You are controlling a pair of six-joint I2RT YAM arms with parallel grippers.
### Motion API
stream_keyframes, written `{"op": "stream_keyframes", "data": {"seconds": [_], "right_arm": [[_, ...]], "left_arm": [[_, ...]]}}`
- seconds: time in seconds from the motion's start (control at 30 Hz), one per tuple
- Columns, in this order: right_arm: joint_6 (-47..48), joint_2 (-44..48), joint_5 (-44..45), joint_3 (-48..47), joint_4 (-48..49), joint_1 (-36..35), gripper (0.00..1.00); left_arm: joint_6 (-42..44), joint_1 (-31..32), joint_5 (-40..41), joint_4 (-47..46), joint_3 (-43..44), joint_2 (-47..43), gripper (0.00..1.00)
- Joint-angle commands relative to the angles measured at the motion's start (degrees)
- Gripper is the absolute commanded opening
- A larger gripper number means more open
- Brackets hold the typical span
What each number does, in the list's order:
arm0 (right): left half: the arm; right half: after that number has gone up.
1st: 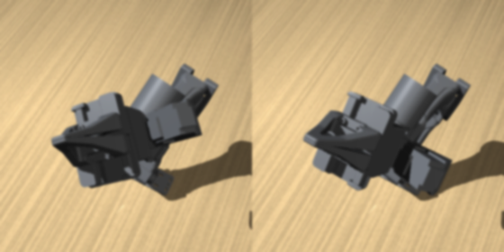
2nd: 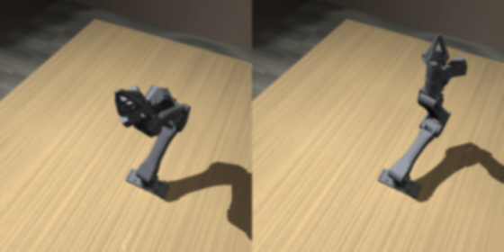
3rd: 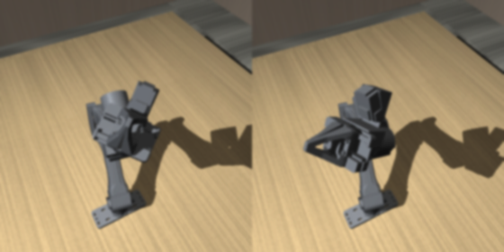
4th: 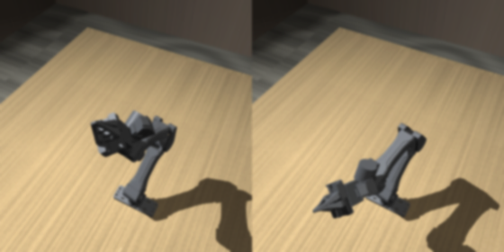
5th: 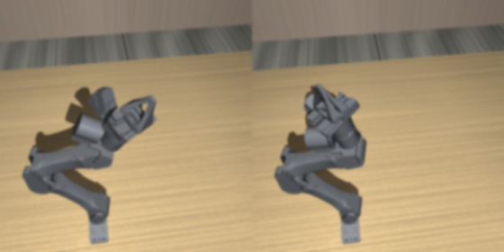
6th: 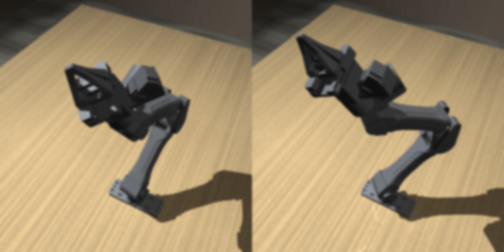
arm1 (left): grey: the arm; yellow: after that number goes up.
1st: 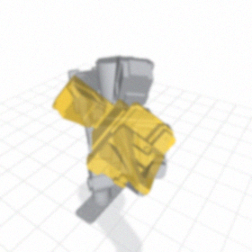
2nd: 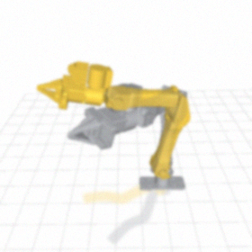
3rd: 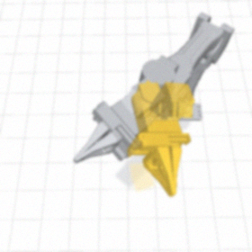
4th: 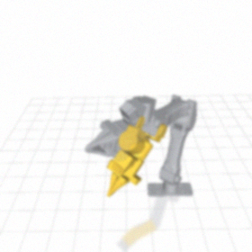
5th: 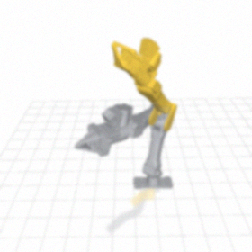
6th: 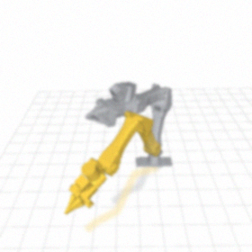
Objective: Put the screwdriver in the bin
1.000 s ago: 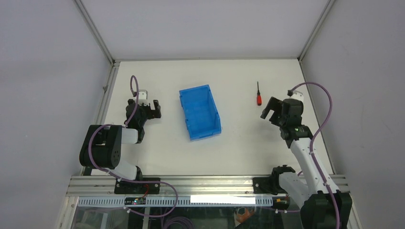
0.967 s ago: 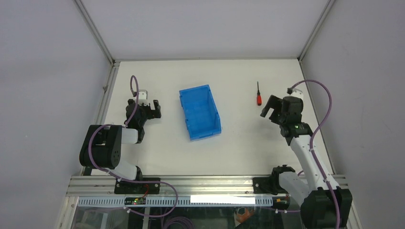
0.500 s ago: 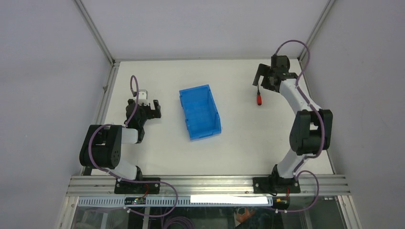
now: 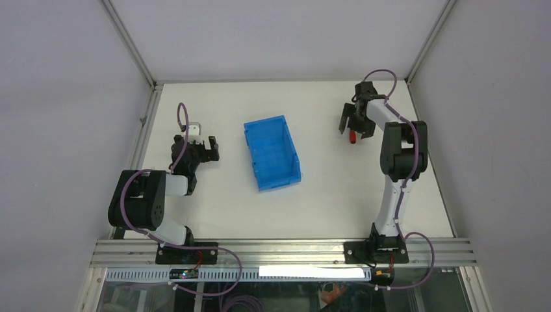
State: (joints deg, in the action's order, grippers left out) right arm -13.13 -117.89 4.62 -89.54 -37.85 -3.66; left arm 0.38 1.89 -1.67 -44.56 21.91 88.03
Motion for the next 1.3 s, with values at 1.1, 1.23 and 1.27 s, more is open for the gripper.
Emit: {"op": "stream_keyframes", "data": {"seconds": [1.1, 1.23, 1.27], "right_arm": [[0.4, 28.7, 3.0, -4.7, -5.6, -28.2, 0.07], [0.3, 29.2, 3.7, -4.3, -3.0, -35.4, 0.07], [-0.3, 29.2, 4.4, -3.7, -2.0, -36.6, 0.07]], "left_arm": [[-1.1, 0.3, -0.3, -1.6, 0.0, -1.7, 0.99], [-1.1, 0.3, -0.4, -1.6, 0.0, -1.6, 0.99], [-1.1, 0.3, -0.4, -1.6, 0.0, -1.6, 0.99]]}}
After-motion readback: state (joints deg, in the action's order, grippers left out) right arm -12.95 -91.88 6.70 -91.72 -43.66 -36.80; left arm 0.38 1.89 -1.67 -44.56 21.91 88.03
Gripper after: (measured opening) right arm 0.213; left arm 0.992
